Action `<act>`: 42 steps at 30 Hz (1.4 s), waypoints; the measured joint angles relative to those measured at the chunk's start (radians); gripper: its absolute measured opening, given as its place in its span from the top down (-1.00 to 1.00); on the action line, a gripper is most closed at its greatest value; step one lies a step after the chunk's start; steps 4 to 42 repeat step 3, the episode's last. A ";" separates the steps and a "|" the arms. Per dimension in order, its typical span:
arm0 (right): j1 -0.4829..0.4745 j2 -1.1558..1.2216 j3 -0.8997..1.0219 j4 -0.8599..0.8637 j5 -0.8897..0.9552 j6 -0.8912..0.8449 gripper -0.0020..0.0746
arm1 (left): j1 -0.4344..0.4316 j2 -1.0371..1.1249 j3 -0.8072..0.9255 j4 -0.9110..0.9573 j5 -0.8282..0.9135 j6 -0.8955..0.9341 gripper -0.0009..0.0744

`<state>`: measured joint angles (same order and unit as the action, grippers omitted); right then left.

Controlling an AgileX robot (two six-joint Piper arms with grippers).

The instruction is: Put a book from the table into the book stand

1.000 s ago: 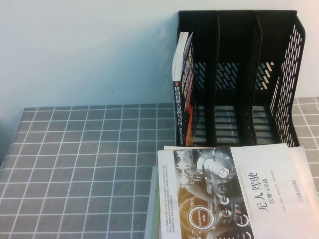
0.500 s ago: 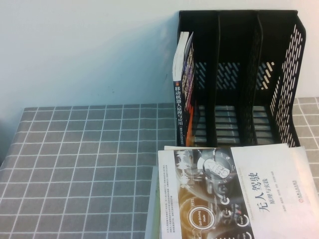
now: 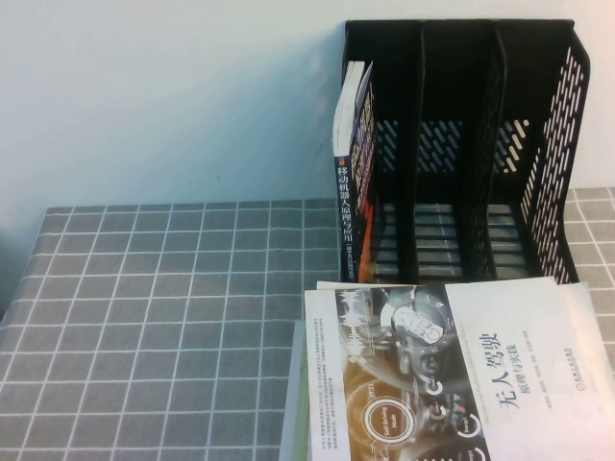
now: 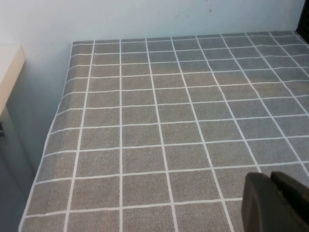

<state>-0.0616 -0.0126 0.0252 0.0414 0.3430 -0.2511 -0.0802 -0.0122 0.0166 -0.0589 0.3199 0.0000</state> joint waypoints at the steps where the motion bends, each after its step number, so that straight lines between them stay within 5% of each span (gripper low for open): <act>1: 0.002 0.000 0.000 0.000 0.000 -0.002 0.95 | 0.000 0.000 0.000 0.000 0.000 0.000 0.98; 42: 0.002 0.000 0.000 0.000 0.000 -0.003 0.95 | 0.000 0.000 0.000 0.000 0.000 0.000 0.98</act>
